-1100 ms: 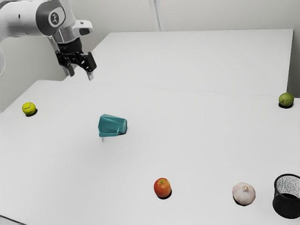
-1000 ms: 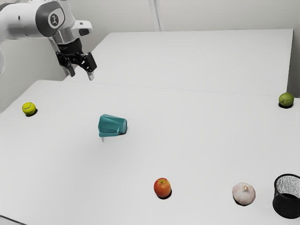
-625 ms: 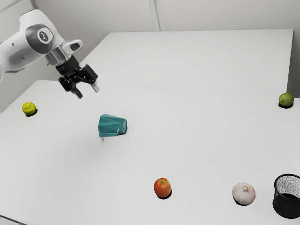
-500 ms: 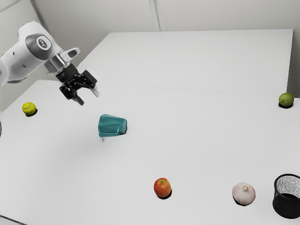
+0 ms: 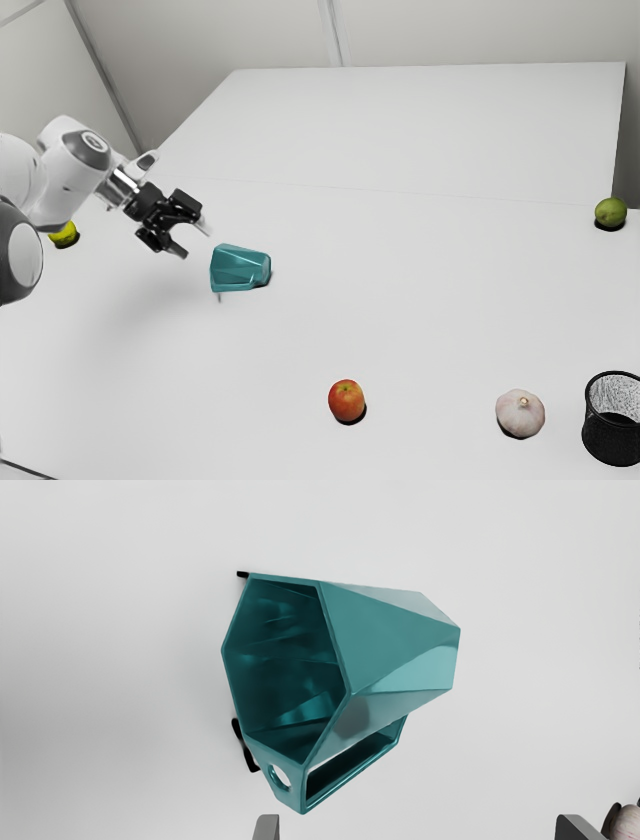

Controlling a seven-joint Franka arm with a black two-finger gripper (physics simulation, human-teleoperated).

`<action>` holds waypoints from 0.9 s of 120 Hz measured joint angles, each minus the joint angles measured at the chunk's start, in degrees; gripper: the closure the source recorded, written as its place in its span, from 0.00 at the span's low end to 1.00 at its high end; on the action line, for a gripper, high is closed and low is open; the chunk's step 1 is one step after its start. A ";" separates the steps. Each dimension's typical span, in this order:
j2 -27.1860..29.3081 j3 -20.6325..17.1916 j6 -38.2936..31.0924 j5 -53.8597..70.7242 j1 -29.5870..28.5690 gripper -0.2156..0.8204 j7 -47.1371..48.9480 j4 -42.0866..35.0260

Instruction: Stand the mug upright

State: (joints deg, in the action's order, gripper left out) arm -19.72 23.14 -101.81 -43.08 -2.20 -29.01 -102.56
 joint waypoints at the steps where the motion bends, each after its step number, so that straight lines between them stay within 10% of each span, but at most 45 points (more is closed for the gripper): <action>1: -0.22 0.00 -0.08 -0.24 -0.03 0.21 -0.26 0.10; 78: -8.73 -1.34 -1.76 -13.09 0.12 0.22 -12.72 1.72; 108: -7.38 -1.44 -1.47 -14.33 0.18 0.53 -14.45 0.26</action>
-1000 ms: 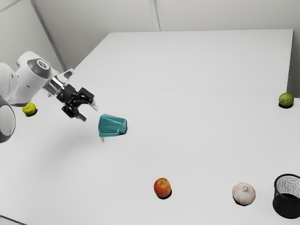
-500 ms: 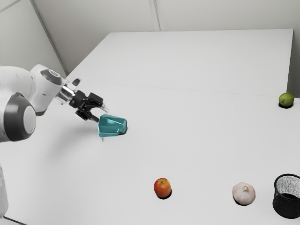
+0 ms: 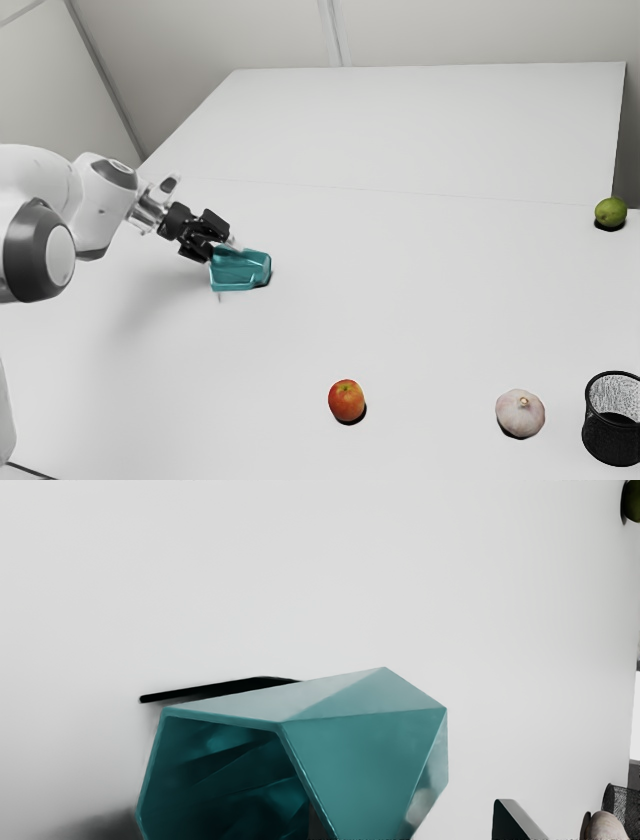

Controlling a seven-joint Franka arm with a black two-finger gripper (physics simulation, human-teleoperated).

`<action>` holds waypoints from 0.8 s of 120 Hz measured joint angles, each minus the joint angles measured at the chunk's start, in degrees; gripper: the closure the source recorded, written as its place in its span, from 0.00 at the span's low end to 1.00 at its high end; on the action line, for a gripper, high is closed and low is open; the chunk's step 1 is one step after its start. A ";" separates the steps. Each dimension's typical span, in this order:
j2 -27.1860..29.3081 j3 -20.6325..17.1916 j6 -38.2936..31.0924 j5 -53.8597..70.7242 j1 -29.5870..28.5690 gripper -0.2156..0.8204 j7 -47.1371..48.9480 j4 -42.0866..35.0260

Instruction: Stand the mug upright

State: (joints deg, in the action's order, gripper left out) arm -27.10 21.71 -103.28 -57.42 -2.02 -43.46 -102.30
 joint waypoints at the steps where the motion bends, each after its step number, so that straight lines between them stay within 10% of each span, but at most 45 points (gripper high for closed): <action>1: 0.02 0.00 0.04 -0.01 0.00 0.53 -0.02 0.00; 96: 2.44 -2.27 0.49 0.48 0.09 0.94 0.12 0.21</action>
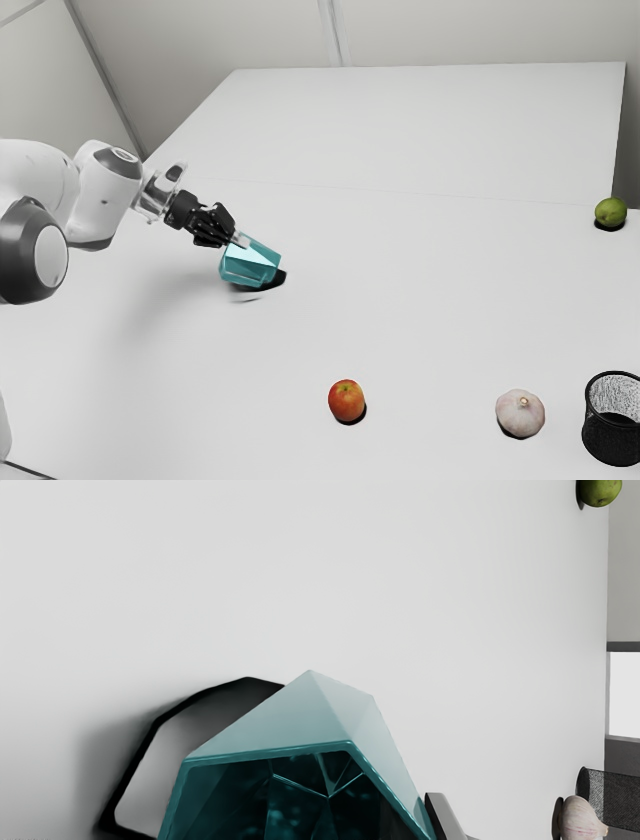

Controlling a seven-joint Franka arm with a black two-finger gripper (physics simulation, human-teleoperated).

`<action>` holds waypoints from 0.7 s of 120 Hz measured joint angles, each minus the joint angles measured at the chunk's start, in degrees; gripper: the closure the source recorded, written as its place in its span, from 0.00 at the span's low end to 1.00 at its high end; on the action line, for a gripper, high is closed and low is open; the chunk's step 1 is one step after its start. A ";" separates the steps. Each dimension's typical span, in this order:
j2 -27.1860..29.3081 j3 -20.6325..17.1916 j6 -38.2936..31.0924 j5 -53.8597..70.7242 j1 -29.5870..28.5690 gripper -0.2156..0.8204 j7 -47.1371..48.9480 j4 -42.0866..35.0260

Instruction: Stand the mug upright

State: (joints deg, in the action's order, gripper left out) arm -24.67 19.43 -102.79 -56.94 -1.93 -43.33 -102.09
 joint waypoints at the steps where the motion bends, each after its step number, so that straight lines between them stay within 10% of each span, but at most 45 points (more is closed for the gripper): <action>1: 0.02 0.00 -0.01 0.02 0.00 0.95 0.01 -0.01; 43: 5.65 -0.97 -2.19 6.83 2.45 0.96 1.32 -0.13; 84: 15.08 -4.32 -12.57 45.83 14.20 0.96 7.95 -6.05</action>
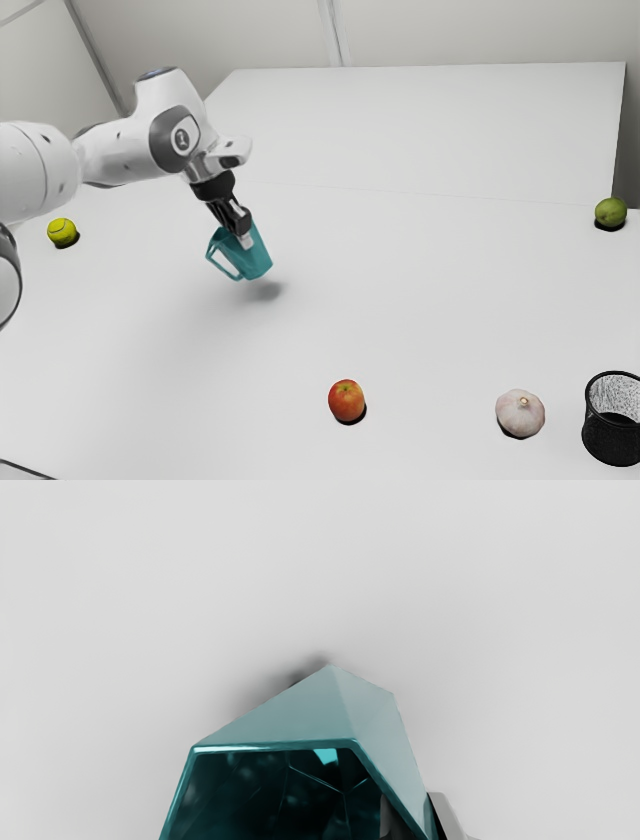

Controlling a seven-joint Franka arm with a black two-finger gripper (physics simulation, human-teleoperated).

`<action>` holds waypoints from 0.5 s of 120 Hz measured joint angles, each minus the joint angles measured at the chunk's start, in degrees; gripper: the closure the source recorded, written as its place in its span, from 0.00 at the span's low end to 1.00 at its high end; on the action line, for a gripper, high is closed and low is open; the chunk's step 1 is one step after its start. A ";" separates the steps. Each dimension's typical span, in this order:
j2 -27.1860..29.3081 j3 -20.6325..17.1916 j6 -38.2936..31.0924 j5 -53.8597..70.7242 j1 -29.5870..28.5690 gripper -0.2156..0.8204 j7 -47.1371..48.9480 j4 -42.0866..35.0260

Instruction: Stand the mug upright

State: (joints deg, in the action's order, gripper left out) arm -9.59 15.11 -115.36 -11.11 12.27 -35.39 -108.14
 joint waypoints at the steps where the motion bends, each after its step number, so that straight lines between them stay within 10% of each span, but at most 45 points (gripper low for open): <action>1: 0.13 -0.05 -0.31 0.82 0.24 0.96 0.22 -0.28; 60: 3.49 -3.86 -10.84 17.22 2.10 0.96 10.32 -9.42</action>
State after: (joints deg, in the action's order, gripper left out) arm -6.10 11.25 -126.20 6.11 14.37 -25.07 -117.56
